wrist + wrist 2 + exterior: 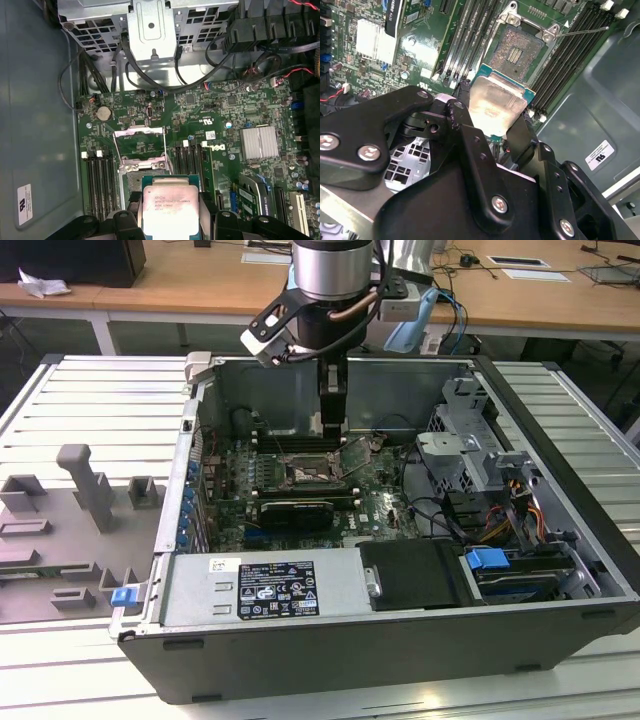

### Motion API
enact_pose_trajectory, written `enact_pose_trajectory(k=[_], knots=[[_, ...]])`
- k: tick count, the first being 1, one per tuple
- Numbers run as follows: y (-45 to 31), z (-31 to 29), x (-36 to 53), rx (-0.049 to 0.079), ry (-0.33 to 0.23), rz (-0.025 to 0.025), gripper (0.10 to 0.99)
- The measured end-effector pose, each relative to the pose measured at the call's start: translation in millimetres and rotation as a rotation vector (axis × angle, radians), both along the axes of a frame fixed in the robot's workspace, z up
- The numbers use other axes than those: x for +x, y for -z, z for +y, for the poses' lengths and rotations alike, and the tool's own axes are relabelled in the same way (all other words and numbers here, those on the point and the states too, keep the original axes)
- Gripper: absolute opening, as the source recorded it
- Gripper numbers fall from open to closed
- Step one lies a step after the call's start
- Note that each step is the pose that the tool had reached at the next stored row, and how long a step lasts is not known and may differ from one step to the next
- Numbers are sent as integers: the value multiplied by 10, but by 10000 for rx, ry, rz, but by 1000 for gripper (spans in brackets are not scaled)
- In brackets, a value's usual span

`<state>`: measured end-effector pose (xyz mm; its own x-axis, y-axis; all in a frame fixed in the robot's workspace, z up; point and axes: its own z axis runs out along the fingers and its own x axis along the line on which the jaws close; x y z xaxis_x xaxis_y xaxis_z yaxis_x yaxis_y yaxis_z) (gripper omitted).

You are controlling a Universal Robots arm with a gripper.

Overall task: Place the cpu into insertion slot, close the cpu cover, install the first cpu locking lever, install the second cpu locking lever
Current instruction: 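Place the cpu into insertion slot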

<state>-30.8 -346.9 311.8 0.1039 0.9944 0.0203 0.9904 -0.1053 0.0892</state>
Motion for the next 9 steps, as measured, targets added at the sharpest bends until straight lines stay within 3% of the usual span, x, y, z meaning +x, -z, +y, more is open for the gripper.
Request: enact_pose_trajectory(k=[9], knots=[[33,0,-2,0,0,0,537]])
